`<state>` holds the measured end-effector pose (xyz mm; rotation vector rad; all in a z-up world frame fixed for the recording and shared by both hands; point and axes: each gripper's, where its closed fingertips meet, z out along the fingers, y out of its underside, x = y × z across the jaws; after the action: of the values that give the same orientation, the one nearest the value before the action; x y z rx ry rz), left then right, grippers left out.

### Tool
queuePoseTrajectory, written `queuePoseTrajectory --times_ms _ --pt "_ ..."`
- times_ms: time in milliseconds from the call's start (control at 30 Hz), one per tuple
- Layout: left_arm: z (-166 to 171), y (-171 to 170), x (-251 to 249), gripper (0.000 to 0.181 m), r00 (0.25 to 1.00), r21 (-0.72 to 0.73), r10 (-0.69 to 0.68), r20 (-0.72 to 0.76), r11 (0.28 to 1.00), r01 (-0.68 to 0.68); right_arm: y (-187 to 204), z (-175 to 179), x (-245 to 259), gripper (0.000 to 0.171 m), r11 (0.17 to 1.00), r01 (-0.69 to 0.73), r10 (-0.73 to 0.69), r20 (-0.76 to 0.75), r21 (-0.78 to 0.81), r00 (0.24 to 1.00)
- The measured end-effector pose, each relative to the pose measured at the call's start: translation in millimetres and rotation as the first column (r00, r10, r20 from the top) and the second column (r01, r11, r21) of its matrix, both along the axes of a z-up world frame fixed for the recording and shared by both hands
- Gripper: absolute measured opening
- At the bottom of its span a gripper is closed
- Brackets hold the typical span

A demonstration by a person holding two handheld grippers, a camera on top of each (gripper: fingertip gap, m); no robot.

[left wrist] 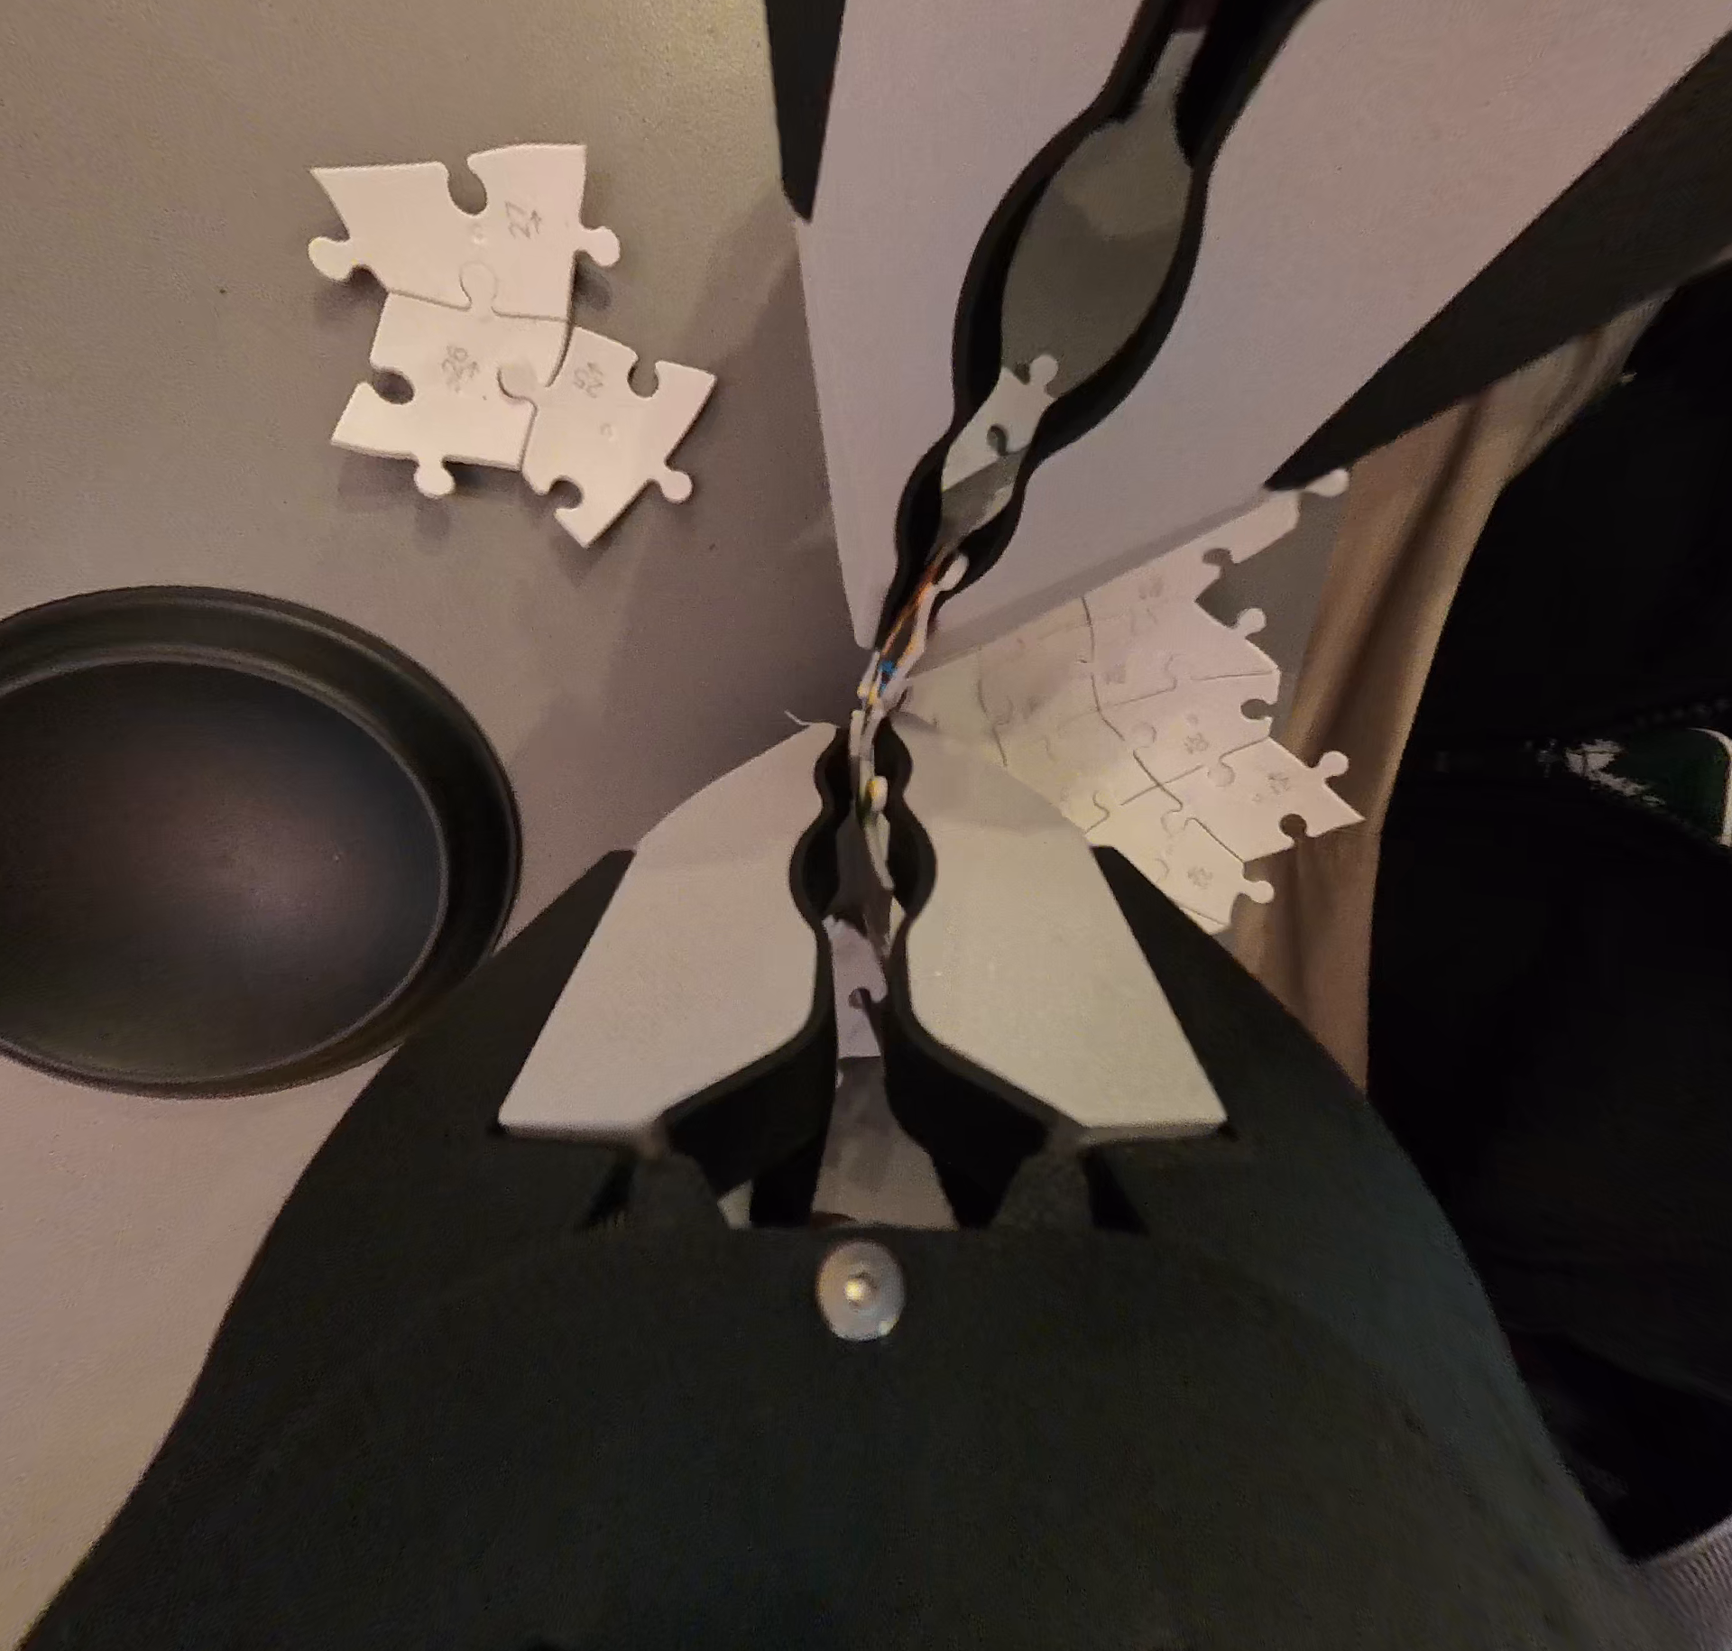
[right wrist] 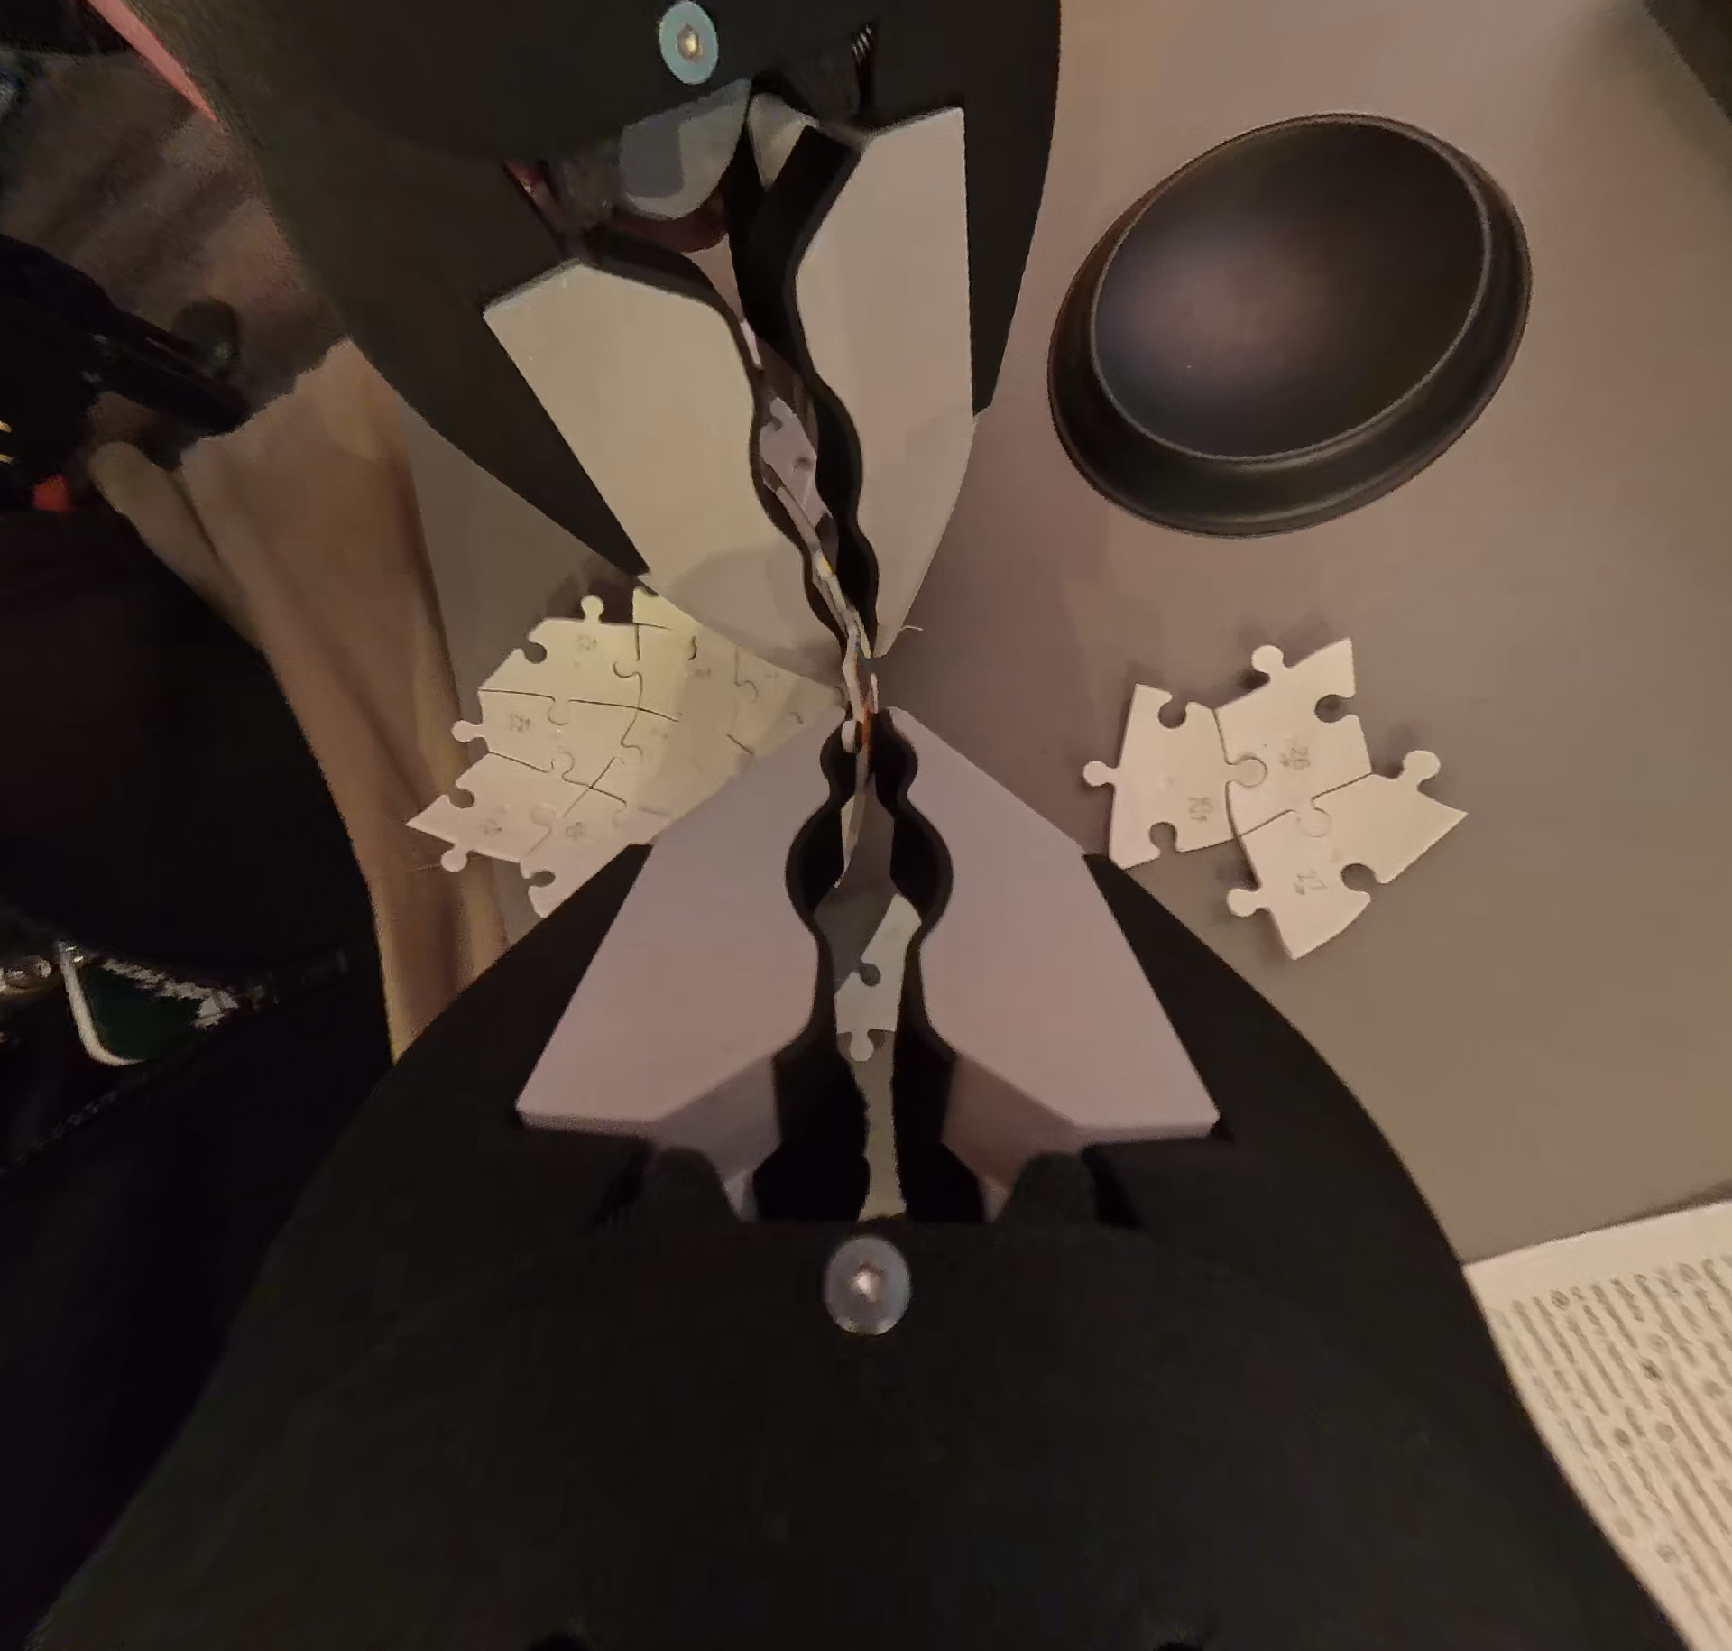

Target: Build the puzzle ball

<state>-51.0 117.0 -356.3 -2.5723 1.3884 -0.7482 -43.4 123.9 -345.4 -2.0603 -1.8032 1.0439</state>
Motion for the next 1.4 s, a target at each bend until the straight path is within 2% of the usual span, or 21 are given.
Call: queuePoseTrajectory --times_ms 200,267,467,700,1000,1200,1400 --pt "-6 -14 1 0.018 0.996 -0.104 -0.081 0.023 0.991 0.083 -4 0 -1 0.001 1.000 -0.003 0.002 -0.030 -0.030 1.000" --pt "-9 -14 1 0.010 0.996 -0.116 -0.087 0.024 0.989 0.089 -5 0 -1 0.001 1.000 -0.010 0.009 -0.025 -0.024 1.000" --pt "-7 -15 1 0.006 0.994 -0.150 -0.096 0.058 0.983 0.104 -5 1 -2 0.002 0.999 -0.008 0.006 -0.040 -0.044 0.999" --pt "-7 -16 1 0.005 0.994 -0.207 -0.083 0.078 0.973 0.097 -4 -2 -2 0.001 0.998 -0.015 0.015 0.002 0.056 1.000" --pt "-9 -14 1 0.005 0.997 -0.201 -0.069 0.046 0.976 0.077 -1 -3 -2 0.002 0.997 0.078 -0.078 0.023 0.010 0.997" --pt "-9 -12 -1 0.007 0.993 -0.152 -0.111 -0.046 0.983 0.103 0 -4 -2 0.002 0.995 0.090 -0.092 0.058 0.040 0.994" --pt "-5 -13 -1 0.006 0.994 -0.160 -0.109 -0.025 0.982 0.104 -2 2 -4 0.005 0.997 0.073 -0.073 0.012 -0.001 0.997"
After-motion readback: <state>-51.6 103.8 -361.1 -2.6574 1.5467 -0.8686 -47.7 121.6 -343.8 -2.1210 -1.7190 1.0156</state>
